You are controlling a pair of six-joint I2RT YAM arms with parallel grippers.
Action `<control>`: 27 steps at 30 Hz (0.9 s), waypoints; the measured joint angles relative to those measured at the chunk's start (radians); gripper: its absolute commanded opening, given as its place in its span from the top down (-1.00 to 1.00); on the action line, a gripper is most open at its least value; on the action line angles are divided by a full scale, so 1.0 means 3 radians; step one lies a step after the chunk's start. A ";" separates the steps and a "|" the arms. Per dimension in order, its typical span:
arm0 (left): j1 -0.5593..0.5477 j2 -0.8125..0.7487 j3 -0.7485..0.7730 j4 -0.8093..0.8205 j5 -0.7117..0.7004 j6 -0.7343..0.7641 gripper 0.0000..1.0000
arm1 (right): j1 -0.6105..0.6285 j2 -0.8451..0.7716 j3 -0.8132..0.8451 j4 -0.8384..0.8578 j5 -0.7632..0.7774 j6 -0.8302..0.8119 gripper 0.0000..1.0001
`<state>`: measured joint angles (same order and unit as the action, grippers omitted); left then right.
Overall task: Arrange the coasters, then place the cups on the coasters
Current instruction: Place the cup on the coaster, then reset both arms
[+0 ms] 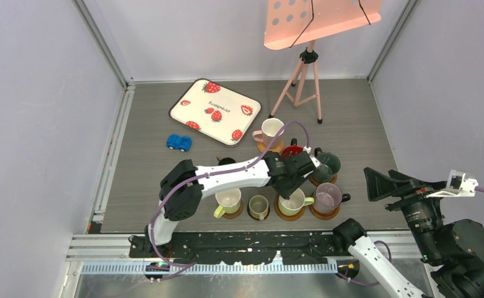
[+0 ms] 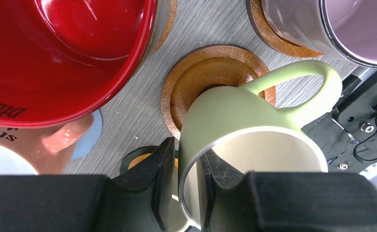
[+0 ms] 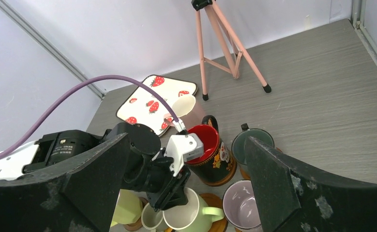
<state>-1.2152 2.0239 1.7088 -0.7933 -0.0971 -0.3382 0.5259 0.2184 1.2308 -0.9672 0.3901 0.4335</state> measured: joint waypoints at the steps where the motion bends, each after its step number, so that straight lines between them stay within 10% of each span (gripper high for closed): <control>1: 0.0000 0.0000 0.0001 0.0000 -0.0003 0.0000 0.41 | 0.0000 0.0000 -0.0017 0.0000 -0.0008 0.0009 -0.91; 12: 0.0000 -0.0027 0.0139 0.0006 -0.0037 0.0003 -0.09 | 0.0000 0.0045 -0.0094 0.0004 -0.0100 0.0051 -0.91; 17: 0.0034 -0.0295 0.0181 0.0000 -0.0116 -0.0004 -0.97 | 0.0000 0.0193 -0.0257 -0.0027 -0.0195 0.0121 -0.91; 27: 0.0509 -0.1628 -0.0057 0.0228 -0.0259 -0.0075 -0.99 | 0.0000 0.0451 -0.0516 -0.0201 -0.0324 0.0165 -0.90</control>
<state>-1.0626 1.5356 1.6917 -0.7250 -0.1749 -0.3607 0.5259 0.3538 1.0760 -1.0275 0.2928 0.4831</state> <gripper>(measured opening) 0.994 0.954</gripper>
